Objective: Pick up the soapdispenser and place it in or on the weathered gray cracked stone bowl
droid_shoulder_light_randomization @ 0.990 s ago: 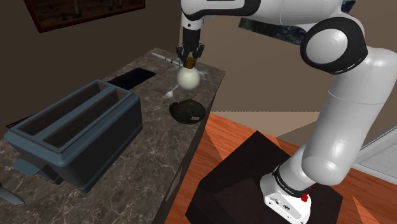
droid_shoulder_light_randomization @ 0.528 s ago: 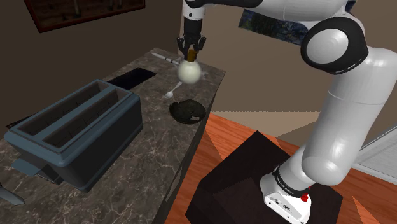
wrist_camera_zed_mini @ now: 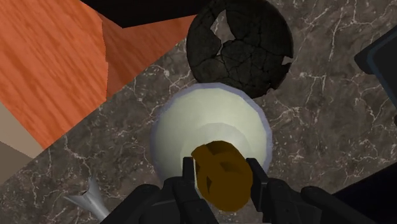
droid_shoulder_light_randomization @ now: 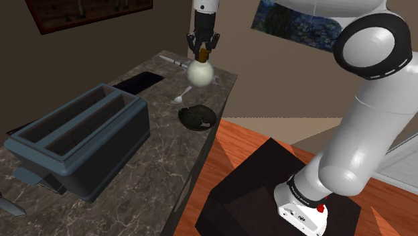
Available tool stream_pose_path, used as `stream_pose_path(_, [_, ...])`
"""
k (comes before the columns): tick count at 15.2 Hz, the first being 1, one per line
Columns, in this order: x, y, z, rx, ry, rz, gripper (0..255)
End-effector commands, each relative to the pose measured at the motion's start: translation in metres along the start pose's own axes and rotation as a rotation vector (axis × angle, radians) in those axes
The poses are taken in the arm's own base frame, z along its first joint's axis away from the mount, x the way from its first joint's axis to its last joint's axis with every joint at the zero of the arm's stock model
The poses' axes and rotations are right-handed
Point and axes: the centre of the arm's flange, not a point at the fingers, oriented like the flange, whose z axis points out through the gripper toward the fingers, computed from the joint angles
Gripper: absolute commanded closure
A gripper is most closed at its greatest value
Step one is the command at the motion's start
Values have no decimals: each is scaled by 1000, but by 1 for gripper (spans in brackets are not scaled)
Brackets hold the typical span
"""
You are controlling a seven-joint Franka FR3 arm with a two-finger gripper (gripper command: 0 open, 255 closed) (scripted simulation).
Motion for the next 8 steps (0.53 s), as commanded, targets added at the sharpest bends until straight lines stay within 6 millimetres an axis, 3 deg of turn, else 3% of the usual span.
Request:
stream_pose_path(1, [-23, -7, -9, 0, 0, 1, 255])
stream_pose_path(8, [-105, -40, -35, 0, 0, 1, 255])
